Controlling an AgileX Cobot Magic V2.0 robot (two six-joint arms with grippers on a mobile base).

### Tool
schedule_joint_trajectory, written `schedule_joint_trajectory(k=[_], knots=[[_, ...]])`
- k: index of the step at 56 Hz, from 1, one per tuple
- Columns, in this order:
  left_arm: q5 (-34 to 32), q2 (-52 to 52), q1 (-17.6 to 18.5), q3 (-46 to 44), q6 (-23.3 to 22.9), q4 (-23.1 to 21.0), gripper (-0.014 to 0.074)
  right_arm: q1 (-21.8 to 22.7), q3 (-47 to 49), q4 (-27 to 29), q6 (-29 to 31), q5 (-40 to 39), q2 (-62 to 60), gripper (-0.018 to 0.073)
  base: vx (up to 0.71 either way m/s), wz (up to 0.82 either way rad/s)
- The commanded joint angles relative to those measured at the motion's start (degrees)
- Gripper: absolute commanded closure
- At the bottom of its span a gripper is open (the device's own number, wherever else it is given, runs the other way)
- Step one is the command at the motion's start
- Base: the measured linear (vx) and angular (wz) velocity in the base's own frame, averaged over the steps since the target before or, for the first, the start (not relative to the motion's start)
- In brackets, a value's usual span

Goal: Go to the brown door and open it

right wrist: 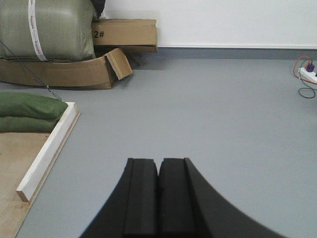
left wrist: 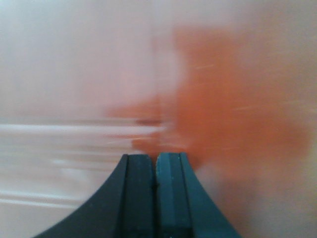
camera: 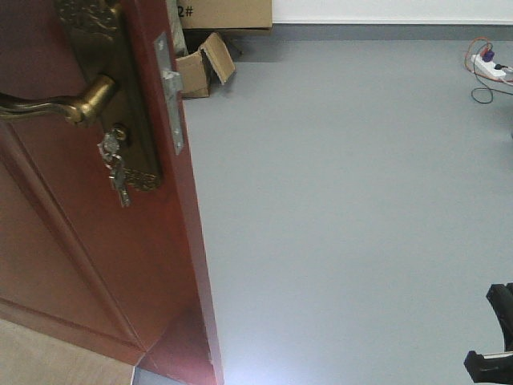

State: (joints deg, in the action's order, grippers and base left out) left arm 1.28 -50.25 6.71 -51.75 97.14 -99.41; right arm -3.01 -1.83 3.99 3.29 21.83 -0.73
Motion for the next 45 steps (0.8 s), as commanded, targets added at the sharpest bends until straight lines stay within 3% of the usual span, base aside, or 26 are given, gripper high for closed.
schedule_joint_trajectory(k=[1,45], knots=[[1.3,0.3,0.2,-1.7,-0.4,-0.2,0.0603,-0.1,-0.2,-0.2,0.4,-4.4,-0.3,0.0559,0.17,0.05],[1.3,0.3,0.2,-1.7,-0.4,-0.2,0.0603,-0.1,-0.2,-0.2,0.4,-4.4,-0.3,0.0559,0.12,0.01]])
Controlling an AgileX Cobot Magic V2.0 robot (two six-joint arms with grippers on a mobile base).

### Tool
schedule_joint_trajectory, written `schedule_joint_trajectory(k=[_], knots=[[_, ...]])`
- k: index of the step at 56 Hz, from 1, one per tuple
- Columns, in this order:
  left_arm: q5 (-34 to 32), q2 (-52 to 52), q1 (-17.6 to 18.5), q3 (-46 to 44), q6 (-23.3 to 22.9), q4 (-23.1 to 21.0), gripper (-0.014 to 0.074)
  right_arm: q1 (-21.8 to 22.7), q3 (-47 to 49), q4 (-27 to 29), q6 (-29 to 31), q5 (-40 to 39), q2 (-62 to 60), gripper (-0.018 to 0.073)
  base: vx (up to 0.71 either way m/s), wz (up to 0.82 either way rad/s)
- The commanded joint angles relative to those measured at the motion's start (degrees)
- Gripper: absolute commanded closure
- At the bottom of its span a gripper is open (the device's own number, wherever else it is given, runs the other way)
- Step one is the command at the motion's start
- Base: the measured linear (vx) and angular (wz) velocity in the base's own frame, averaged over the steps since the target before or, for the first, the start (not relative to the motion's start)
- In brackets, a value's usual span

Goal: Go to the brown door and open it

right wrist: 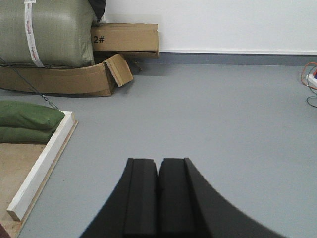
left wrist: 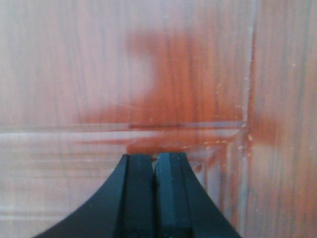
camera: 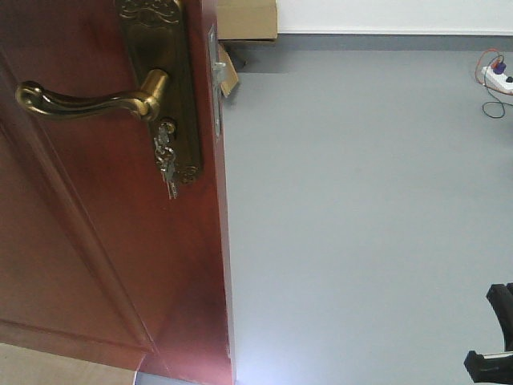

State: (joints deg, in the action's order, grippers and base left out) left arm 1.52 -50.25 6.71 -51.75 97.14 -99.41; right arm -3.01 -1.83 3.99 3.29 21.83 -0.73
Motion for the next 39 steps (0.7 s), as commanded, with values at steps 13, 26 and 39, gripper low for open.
schedule_joint_trajectory(k=[13,26,39], knots=[[1.1,0.3,0.2,-1.7,-0.4,-0.2,0.0603,-0.1,-0.2,-0.2,0.4,-4.7,-0.3,0.0559,0.05,-0.01],[1.1,0.3,0.2,-1.7,-0.4,-0.2,0.0603,-0.1,-0.2,-0.2,0.4,-4.7,-0.3,0.0559,0.03,0.00],[1.1,0.3,0.2,-1.7,-0.4,-0.2,0.0603,-0.1,-0.2,-0.2,0.4,-4.7,-0.3,0.0559,0.03,0.02]])
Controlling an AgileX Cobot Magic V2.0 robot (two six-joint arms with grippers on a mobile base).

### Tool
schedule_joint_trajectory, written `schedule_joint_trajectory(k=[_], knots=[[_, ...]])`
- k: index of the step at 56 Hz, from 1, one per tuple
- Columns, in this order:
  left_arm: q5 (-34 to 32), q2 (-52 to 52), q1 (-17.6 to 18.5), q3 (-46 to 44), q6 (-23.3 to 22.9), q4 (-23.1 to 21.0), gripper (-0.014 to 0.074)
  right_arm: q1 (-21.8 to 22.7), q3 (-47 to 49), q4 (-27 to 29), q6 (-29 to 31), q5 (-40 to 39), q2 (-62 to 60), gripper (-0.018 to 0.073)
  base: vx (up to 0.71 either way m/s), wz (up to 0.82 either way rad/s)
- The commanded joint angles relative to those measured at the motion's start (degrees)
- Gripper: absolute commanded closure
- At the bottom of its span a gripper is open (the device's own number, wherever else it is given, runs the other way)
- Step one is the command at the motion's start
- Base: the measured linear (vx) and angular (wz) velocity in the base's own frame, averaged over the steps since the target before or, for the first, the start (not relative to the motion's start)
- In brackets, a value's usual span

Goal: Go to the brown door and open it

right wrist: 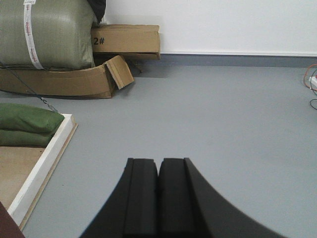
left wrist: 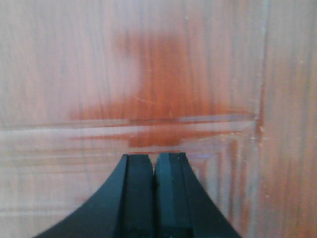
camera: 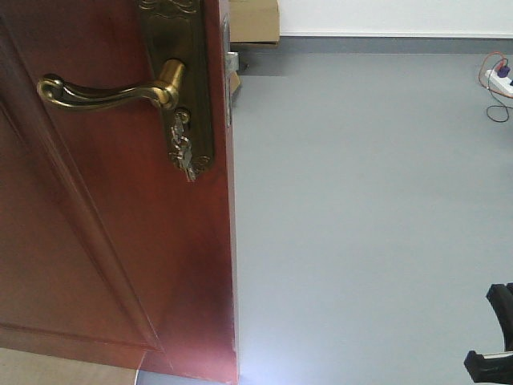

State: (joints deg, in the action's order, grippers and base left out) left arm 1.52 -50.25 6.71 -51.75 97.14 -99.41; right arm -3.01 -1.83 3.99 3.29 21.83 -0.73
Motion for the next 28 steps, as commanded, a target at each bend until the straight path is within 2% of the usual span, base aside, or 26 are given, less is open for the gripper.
schedule_joint_trajectory(k=[1,28], knots=[[1.1,0.3,0.2,-1.7,-0.4,-0.2,0.0603,-0.1,-0.2,-0.2,0.4,-4.7,-0.3,0.0559,0.03,0.03],[1.1,0.3,0.2,-1.7,-0.4,-0.2,0.0603,-0.1,-0.2,-0.2,0.4,-4.6,-0.3,0.0559,0.01,0.01]])
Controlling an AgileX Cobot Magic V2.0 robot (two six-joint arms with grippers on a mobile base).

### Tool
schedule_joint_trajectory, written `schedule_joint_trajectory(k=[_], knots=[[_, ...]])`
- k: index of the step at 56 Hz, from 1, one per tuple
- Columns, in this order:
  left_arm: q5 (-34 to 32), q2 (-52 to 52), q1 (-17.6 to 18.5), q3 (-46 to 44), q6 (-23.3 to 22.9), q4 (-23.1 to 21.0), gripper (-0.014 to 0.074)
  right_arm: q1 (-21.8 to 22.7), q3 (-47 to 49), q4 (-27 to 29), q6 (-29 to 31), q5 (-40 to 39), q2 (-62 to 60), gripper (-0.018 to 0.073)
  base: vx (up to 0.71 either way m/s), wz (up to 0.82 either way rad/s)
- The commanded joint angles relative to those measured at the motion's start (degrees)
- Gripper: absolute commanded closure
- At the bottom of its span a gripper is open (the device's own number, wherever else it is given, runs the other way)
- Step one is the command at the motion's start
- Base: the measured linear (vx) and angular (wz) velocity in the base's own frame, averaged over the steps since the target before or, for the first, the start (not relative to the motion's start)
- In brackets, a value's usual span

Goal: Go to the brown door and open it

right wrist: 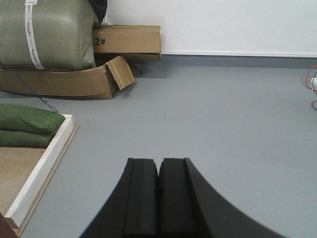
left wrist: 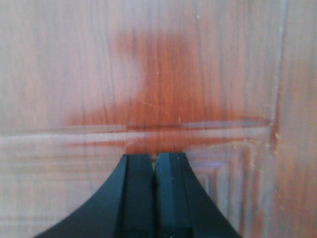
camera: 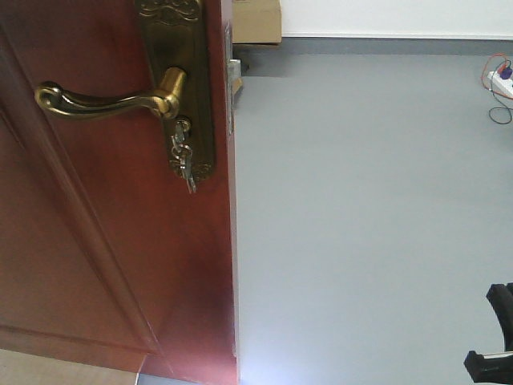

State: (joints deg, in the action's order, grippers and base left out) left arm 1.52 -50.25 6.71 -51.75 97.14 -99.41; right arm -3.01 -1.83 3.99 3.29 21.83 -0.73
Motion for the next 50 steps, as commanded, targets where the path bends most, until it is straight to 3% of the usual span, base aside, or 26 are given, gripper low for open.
schedule_joint_trajectory(k=[1,50], knots=[[1.1,0.3,0.2,-1.7,-0.4,-0.2,0.0603,-0.1,-0.2,-0.2,0.4,-4.6,-0.3,0.0559,0.00,0.00],[1.1,0.3,0.2,-1.7,-0.4,-0.2,0.0603,-0.1,-0.2,-0.2,0.4,-4.4,-0.3,0.0559,0.03,0.00]])
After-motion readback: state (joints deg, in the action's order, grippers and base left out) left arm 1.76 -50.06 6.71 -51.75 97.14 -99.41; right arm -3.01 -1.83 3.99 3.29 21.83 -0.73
